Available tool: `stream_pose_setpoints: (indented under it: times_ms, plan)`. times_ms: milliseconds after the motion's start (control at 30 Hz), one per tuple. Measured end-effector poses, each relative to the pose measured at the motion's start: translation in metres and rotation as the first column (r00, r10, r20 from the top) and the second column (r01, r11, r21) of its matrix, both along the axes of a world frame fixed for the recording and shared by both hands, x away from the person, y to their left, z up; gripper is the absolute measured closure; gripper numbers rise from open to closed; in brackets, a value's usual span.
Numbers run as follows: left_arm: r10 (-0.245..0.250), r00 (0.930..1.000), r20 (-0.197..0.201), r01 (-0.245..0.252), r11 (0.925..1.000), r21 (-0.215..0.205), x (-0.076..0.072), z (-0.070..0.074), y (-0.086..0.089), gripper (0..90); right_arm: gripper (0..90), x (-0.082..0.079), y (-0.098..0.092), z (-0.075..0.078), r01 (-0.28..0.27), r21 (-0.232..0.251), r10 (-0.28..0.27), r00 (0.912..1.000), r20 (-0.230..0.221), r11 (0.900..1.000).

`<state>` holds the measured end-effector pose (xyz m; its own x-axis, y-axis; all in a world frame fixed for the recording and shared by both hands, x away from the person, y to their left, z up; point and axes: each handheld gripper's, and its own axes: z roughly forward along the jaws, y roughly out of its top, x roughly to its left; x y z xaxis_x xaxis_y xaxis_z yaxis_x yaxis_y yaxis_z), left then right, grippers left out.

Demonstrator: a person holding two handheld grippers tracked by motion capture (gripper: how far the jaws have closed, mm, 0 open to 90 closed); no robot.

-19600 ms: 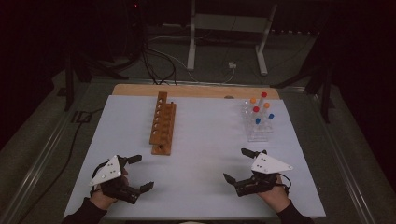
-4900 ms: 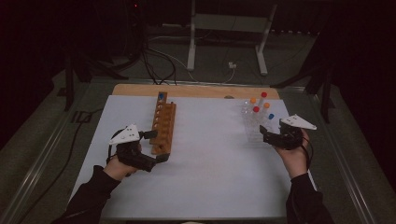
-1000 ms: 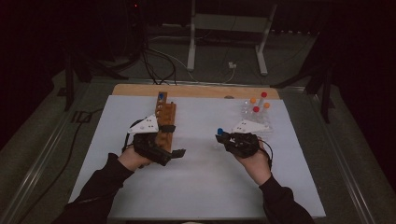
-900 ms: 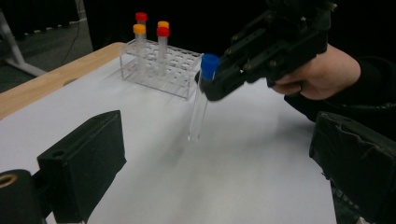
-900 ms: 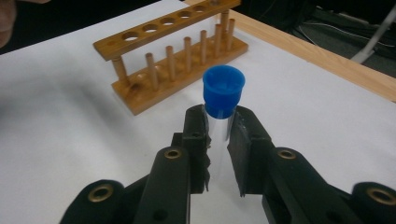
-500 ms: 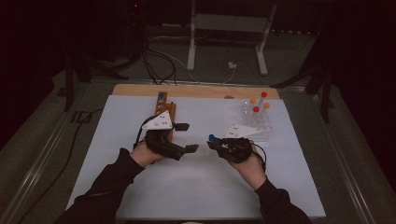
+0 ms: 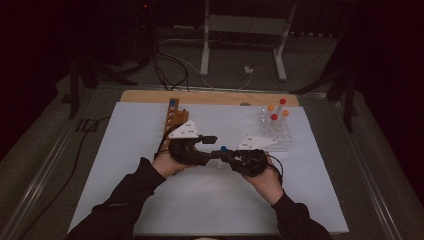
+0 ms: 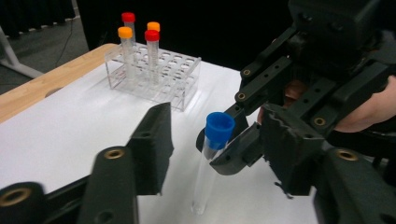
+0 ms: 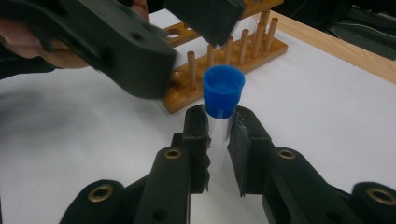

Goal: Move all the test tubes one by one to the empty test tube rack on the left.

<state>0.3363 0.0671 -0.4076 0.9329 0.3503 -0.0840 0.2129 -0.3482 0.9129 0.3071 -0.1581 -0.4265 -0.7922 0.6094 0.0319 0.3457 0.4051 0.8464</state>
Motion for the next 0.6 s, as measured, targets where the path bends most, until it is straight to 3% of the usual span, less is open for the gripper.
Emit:
stream_pose_setpoints:
  times_ms: [500,600]
  plan:
    - [-0.030,0.9993,0.022,0.029,0.9989,0.036,0.003,-0.004,-0.014,75.1,77.6,0.000,-0.001,0.001,0.000,0.006,0.000,1.0000,0.000,1.000]
    - [-0.030,0.9991,0.030,0.029,0.9986,0.043,0.003,-0.003,-0.014,76.1,77.6,0.000,-0.001,0.001,0.001,0.007,-0.001,1.0000,-0.002,1.000]
